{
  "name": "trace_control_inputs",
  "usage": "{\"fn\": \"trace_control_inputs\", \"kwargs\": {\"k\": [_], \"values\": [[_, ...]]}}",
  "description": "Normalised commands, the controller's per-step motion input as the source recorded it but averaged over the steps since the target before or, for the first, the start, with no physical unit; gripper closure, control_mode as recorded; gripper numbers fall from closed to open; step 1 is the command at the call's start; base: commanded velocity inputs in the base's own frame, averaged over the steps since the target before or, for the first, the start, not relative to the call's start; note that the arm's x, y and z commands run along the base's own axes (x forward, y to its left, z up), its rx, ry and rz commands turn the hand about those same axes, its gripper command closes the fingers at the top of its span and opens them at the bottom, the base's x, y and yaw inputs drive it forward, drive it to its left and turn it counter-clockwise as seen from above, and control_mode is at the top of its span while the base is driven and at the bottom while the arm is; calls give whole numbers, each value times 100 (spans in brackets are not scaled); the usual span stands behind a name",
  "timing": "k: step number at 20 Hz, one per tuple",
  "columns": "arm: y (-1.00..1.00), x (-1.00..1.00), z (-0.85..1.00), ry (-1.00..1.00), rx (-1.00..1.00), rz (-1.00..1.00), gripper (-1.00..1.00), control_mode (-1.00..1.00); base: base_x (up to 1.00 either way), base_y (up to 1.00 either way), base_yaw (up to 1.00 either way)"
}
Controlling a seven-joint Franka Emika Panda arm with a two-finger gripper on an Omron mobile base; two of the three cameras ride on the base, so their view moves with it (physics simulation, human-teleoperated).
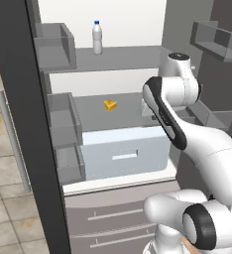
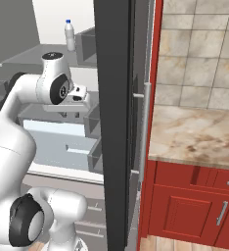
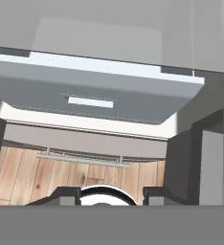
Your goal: Pick the cheese from the fridge and the cheese grater from the cabinet and place them next to the salad bowl.
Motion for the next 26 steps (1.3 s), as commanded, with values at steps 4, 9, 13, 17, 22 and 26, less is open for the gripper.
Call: {"fn": "trace_control_inputs", "kwargs": {"k": [4,9,13,17,22,26], "values": [[0,1,-16,12,0,-2,-100,-100,0,0,0],[41,-1,-17,6,0,0,-100,-100,0,0,0],[52,0,0,2,0,0,-100,-100,0,0,0],[23,0,0,0,0,0,-100,-100,0,0,0],[12,4,-3,-11,1,0,-100,-100,0,0,0],[25,24,-4,-19,7,0,-100,-100,0,0,0]]}}
